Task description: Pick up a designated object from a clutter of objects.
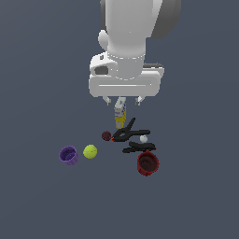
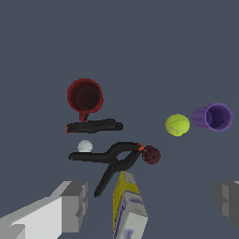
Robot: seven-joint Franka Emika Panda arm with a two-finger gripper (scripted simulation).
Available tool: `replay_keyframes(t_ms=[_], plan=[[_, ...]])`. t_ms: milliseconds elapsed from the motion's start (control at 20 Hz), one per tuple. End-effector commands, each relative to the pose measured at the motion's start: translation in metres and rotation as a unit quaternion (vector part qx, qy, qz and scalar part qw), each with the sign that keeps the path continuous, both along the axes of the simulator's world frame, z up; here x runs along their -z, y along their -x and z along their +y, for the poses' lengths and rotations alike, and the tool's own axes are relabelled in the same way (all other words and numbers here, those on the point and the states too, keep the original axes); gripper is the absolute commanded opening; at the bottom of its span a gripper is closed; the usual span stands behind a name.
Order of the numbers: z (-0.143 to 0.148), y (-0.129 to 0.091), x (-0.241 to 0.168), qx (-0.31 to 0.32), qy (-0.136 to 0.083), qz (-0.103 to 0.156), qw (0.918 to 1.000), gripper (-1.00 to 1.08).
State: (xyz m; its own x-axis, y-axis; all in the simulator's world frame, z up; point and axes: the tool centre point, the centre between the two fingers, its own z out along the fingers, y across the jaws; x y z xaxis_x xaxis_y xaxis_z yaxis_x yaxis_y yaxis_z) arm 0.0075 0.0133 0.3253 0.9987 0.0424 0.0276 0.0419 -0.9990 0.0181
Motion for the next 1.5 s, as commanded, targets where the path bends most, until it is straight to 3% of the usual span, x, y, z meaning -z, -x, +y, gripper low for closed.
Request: replay_keyframes(t_ms=[0,550,1000,1450], plan=[[0.0,0.0,0.0,0.0,0.0,0.0,1.0,1.0],[0.022,0.001,0.005,-0.023,-0.007,0.012,0.9996,1.0],[0.018,0.0,0.012,-0.035,-0.007,0.011,0.9993,1.0],[0.006,-0.002,0.041,-0.088,-0.007,0.012,0.9961,1.0]])
